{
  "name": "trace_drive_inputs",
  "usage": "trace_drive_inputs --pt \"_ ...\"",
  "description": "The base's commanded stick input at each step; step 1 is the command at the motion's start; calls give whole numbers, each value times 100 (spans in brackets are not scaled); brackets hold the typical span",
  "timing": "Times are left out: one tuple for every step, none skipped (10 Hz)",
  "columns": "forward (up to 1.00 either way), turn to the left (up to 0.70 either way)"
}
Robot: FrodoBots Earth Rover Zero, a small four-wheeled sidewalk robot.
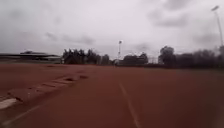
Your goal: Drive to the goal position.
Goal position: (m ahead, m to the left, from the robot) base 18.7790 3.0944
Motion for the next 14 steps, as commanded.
trace_drive_inputs --pt "50 0" --pt "50 0" --pt "50 0" --pt "50 0" --pt "50 0" --pt "50 0" --pt "50 0" --pt "50 0" --pt "50 0" --pt "50 0" --pt "50 0" --pt "50 0" --pt "50 0" --pt "50 0"
